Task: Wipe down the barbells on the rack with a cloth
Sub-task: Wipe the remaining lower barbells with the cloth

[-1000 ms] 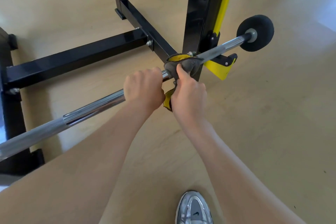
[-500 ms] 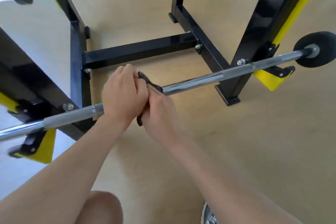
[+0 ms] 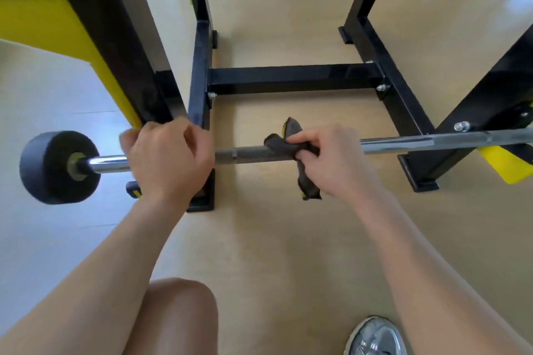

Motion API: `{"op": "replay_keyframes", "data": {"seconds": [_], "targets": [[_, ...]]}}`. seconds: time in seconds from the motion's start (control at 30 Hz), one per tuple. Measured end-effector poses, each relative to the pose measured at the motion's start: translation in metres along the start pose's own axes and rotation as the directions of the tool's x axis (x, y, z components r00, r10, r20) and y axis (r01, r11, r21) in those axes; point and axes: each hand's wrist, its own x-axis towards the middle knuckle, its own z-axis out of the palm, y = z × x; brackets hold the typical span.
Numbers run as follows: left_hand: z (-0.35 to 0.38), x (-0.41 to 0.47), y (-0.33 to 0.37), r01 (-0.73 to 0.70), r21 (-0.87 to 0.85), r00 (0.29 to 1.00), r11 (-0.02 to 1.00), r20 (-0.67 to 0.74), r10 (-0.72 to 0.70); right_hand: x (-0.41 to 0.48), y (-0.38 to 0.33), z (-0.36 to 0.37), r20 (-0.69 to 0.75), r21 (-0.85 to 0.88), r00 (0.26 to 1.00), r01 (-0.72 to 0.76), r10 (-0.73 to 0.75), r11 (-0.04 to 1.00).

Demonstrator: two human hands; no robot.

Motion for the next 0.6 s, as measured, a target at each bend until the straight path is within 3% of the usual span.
{"op": "replay_keyframes", "data": {"seconds": [0.13,0.23,0.33,0.5,0.6], "targets": [[-0.006,-0.002,-0.016,0.123,0.044,0.992,0.991,-0.005,-0.123,0.005,-0.074,0.064,0.133,-0.047,0.937,0.331,-0.323,0.942],[-0.007,-0.002,-0.024,0.209,-0.197,0.977,0.958,0.005,-0.212,0.016,-0.114,0.092,0.235,-0.153,0.867,0.480,-0.440,0.864],[-0.010,-0.003,-0.027,0.229,-0.363,0.969,0.903,-0.008,-0.249,0.021,-0.109,0.088,0.216,-0.185,0.879,0.465,-0.425,0.866],[-0.018,-0.005,-0.025,0.186,-0.510,0.978,0.840,0.011,-0.210,0.021,-0.050,0.016,0.197,-0.046,0.974,0.125,-0.113,0.991],[-0.020,-0.006,-0.026,0.170,-0.618,0.977,0.768,0.002,-0.215,0.018,-0.067,0.043,0.155,-0.061,0.961,0.241,-0.229,0.969]]}}
